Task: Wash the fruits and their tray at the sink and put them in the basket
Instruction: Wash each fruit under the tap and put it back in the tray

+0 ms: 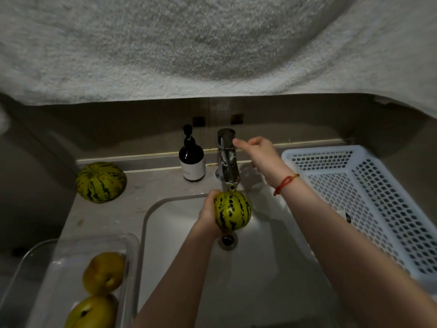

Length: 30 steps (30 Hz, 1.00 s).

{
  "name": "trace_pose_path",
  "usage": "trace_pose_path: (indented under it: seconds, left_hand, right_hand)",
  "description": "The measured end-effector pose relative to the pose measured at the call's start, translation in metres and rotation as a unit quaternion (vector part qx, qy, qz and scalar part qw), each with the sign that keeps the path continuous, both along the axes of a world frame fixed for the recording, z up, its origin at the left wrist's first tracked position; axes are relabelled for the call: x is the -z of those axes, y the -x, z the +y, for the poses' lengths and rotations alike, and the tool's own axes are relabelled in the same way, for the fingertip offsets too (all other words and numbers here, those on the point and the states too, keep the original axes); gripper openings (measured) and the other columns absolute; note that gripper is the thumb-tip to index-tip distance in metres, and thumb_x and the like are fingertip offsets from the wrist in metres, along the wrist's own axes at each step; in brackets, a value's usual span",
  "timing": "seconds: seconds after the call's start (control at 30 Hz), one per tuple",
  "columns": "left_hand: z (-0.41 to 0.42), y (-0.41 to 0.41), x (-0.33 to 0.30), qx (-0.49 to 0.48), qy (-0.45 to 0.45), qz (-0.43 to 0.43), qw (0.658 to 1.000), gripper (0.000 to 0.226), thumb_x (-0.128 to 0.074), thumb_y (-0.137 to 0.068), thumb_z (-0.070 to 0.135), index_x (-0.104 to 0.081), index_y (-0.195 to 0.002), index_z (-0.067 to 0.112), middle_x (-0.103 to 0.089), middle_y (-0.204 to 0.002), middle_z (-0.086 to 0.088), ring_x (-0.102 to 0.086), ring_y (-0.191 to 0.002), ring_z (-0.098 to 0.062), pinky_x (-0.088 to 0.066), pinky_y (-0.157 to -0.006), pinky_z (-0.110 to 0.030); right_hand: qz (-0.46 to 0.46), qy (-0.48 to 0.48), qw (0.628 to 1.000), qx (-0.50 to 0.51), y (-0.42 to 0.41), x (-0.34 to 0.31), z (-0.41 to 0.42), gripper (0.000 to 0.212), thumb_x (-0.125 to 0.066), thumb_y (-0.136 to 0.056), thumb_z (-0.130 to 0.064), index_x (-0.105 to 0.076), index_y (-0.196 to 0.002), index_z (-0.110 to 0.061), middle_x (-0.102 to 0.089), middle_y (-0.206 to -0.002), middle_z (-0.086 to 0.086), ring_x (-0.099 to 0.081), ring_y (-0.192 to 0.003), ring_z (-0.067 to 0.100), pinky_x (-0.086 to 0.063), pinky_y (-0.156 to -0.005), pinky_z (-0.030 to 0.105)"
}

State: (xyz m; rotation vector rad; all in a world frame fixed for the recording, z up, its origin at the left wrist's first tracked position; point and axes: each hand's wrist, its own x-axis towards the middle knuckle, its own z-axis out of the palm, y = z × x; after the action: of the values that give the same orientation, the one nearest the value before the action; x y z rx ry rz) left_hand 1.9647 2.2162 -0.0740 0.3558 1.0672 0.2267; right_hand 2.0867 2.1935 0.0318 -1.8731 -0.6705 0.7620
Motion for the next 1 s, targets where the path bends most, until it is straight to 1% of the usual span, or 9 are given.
trace_pose_path:
  seconds: [0.17, 0.4, 0.53, 0.6, 0.67, 0.77, 0.87, 0.93, 1.0]
  left_hand:
    - [-0.001, 0.008, -0.006, 0.015, -0.014, 0.048, 0.999, 0.060, -0.062, -0.076, 0.045, -0.057, -0.128, 0.014, -0.059, -0.130, -0.012, -0.057, -0.116, -0.034, -0.045, -0.097, -0.046]
    - [-0.005, 0.022, -0.006, 0.018, -0.015, 0.087, 0.996, 0.067, -0.063, -0.075, 0.048, -0.052, -0.134, 0.016, -0.054, -0.135, -0.013, -0.056, -0.117, -0.036, -0.043, -0.098, -0.052]
    - [-0.012, 0.026, -0.005, -0.020, 0.028, 0.056, 0.998, 0.061, -0.058, -0.080, 0.048, -0.053, -0.133, 0.017, -0.055, -0.135, -0.011, -0.057, -0.115, -0.032, -0.050, -0.083, -0.042]
    - [-0.019, 0.026, -0.004, -0.025, 0.022, 0.034, 0.999, 0.058, -0.056, -0.084, 0.049, -0.054, -0.130, 0.014, -0.056, -0.131, -0.015, -0.057, -0.115, -0.034, -0.048, -0.090, -0.045]
    - [-0.024, 0.025, -0.003, -0.030, -0.061, 0.068, 0.995, 0.051, -0.057, -0.087, 0.044, -0.059, -0.123, 0.008, -0.061, -0.123, -0.019, -0.059, -0.111, -0.035, -0.045, -0.098, -0.047]
    - [-0.028, 0.019, -0.004, 0.003, -0.251, 0.243, 0.937, 0.040, -0.058, -0.087, 0.041, -0.066, -0.110, 0.008, -0.066, -0.104, -0.013, -0.059, -0.091, -0.028, -0.045, -0.088, -0.030]
    - [-0.029, 0.017, -0.007, 0.024, -0.296, 0.291, 0.909, 0.040, -0.059, -0.086, 0.043, -0.067, -0.108, 0.010, -0.061, -0.095, -0.008, -0.054, -0.085, -0.025, -0.040, -0.082, -0.029]
    - [-0.028, 0.020, -0.006, 0.026, -0.285, 0.274, 0.918, 0.045, -0.061, -0.085, 0.043, -0.066, -0.110, 0.006, -0.064, -0.099, -0.012, -0.059, -0.091, -0.028, -0.045, -0.089, -0.032]
    - [-0.024, 0.024, -0.008, 0.031, -0.166, 0.188, 0.968, 0.047, -0.062, -0.083, 0.045, -0.064, -0.110, 0.006, -0.066, -0.102, -0.018, -0.062, -0.095, -0.035, -0.050, -0.089, -0.044]
  right_hand:
    - [0.026, 0.016, 0.999, -0.024, 0.005, 0.011, -0.009, 0.035, -0.061, -0.087, -0.037, -0.038, -0.067, -0.021, -0.041, -0.065, -0.003, -0.040, -0.061, 0.010, -0.031, -0.056, 0.024]
    - [-0.094, -0.076, 0.989, 0.087, 0.036, 0.051, -0.042, 0.027, -0.048, -0.096, -0.029, -0.047, -0.070, -0.023, -0.048, -0.062, -0.006, -0.044, -0.057, 0.006, -0.036, -0.054, 0.024]
    - [0.012, -0.009, 0.999, 0.032, 0.064, 0.095, -0.059, 0.018, -0.046, -0.096, -0.039, -0.052, -0.092, -0.022, -0.055, -0.076, -0.004, -0.054, -0.075, 0.011, -0.043, -0.066, 0.022]
    - [0.108, 0.002, 0.993, 0.042, 0.076, 0.108, -0.057, 0.019, -0.051, -0.092, -0.044, -0.054, -0.095, -0.026, -0.057, -0.084, -0.008, -0.058, -0.086, 0.012, -0.044, -0.075, 0.023]
    - [0.184, -0.019, 0.977, 0.106, 0.085, 0.117, -0.054, 0.016, -0.056, -0.090, -0.040, -0.060, -0.092, -0.025, -0.062, -0.089, -0.002, -0.061, -0.089, 0.017, -0.048, -0.075, 0.025]
    - [0.236, -0.048, 0.947, 0.211, 0.096, 0.124, -0.053, 0.018, -0.053, -0.092, -0.029, -0.063, -0.084, -0.017, -0.064, -0.088, 0.007, -0.063, -0.092, 0.027, -0.054, -0.082, 0.036]
    - [0.235, -0.038, 0.940, 0.245, 0.102, 0.124, -0.055, 0.025, -0.049, -0.094, -0.028, -0.062, -0.081, -0.013, -0.063, -0.083, 0.006, -0.062, -0.090, 0.027, -0.053, -0.088, 0.041]
    - [0.216, -0.026, 0.949, 0.229, 0.101, 0.122, -0.056, 0.026, -0.046, -0.095, -0.031, -0.062, -0.089, -0.011, -0.062, -0.086, 0.005, -0.061, -0.091, 0.025, -0.052, -0.088, 0.038]
    - [0.164, 0.003, 0.970, 0.178, 0.094, 0.116, -0.059, 0.032, -0.040, -0.097, -0.035, -0.061, -0.104, -0.012, -0.061, -0.097, 0.007, -0.057, -0.093, 0.022, -0.047, -0.087, 0.030]
